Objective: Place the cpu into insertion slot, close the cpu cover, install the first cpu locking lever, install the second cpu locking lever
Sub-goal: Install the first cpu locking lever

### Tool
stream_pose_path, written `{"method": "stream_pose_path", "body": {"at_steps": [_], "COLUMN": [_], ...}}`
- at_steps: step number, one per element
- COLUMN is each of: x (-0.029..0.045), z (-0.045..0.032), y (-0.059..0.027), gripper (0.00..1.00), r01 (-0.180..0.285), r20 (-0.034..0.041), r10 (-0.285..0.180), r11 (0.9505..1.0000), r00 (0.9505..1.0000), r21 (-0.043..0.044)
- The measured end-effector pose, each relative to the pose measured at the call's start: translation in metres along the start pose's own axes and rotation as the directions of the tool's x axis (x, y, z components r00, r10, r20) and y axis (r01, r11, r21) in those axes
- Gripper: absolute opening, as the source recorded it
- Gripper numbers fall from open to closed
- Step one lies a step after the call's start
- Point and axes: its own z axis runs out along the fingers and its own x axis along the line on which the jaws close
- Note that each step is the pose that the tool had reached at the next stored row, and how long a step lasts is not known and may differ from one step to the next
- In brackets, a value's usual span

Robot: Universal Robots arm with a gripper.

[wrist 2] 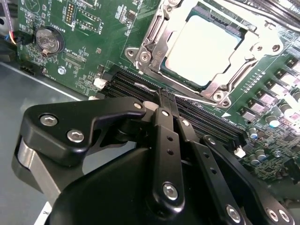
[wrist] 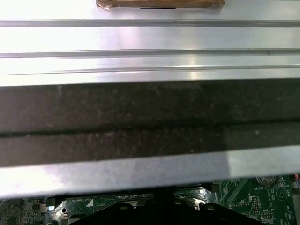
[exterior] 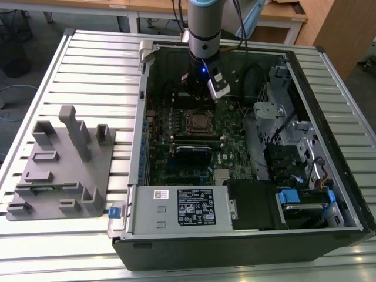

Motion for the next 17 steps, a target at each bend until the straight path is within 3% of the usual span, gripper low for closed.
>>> {"method": "stream_pose_path", "body": {"at_steps": [10,17], "x": [0.0001,0.0], "z": [0.0005,0.0016], "y": [0.0003,0.0001], "gripper": [0.11,0.11], "r01": [-0.029,-0.074], "r20": [0.0052,0.0134], "r10": [0.029,0.074], "r11": [0.9996,0.9972], "r00": [0.9996,0.9971], "r21": [0.0032,0.0077]}}
